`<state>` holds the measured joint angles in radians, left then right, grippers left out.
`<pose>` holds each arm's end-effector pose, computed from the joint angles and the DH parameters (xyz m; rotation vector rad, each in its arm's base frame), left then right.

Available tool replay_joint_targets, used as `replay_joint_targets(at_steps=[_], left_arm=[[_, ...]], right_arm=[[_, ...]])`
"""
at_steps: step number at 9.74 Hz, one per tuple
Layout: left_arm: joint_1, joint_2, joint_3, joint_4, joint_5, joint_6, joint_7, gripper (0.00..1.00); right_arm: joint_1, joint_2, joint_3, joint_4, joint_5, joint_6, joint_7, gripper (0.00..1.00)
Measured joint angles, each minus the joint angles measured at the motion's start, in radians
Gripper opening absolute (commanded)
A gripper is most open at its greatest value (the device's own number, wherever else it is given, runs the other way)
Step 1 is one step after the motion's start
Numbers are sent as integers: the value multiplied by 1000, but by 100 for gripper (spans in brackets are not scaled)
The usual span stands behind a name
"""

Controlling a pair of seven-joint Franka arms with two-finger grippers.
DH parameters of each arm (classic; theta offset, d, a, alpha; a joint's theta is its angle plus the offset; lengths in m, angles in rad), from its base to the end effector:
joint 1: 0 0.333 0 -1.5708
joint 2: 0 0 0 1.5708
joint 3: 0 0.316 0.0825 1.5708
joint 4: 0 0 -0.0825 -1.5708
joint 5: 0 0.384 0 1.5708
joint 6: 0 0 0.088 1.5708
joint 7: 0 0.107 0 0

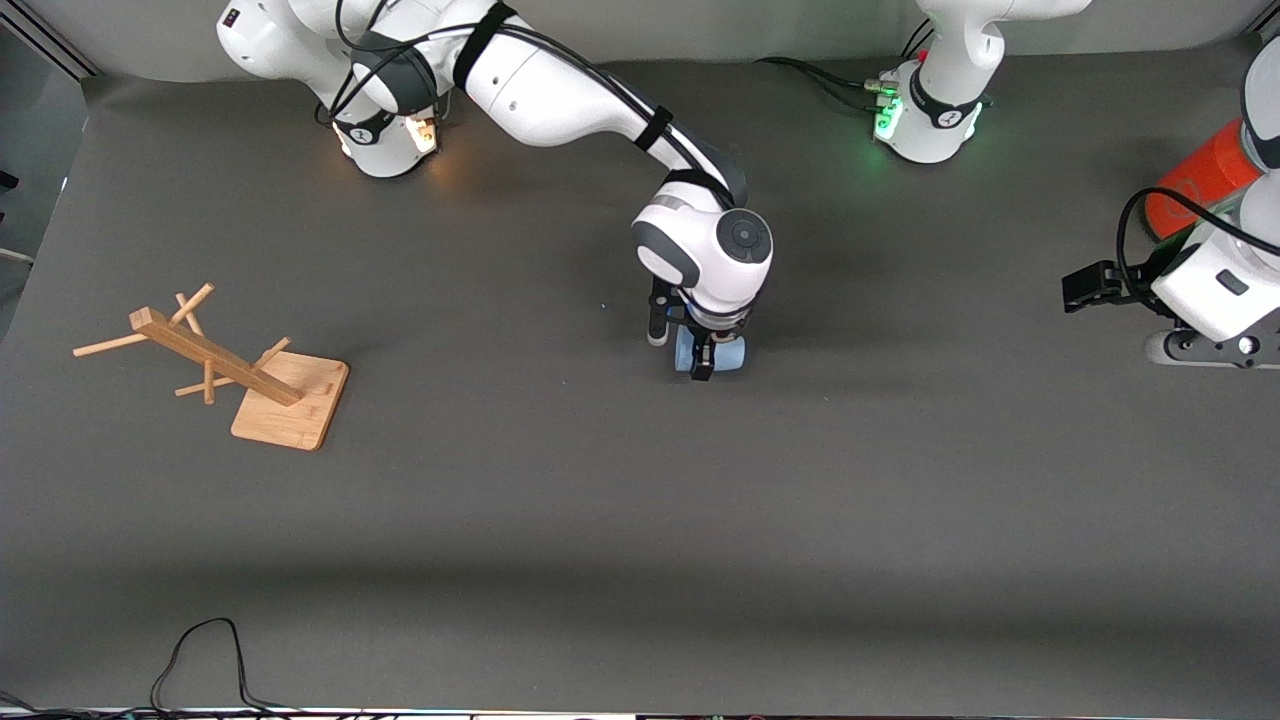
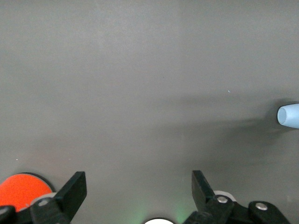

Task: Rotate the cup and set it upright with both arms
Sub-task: 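Lower the blue cup onto the table on its side, open the right gripper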

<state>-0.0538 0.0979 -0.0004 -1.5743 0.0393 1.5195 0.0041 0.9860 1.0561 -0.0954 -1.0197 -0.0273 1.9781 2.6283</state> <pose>0.5735 -0.0267 0.5636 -3.0883 0.0916 0.2348 0.4653 0.6126 0.1903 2.0438 -2.2832 0.1924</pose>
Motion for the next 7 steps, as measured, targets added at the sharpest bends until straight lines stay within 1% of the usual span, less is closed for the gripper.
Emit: replay_joint_targets(at_steps=[4,6,7], left_arm=[[0,0,0,0,0,0,0,100],[0,0,0,0,0,0,0,100],[0,0,0,0,0,0,0,100]], right_arm=[[-2,-9,-4,27,0,-3,0,100],[-6,-67,-4,46,4,-69,-6,100],[-11,-118,-5,52,30,-120,-34,100]])
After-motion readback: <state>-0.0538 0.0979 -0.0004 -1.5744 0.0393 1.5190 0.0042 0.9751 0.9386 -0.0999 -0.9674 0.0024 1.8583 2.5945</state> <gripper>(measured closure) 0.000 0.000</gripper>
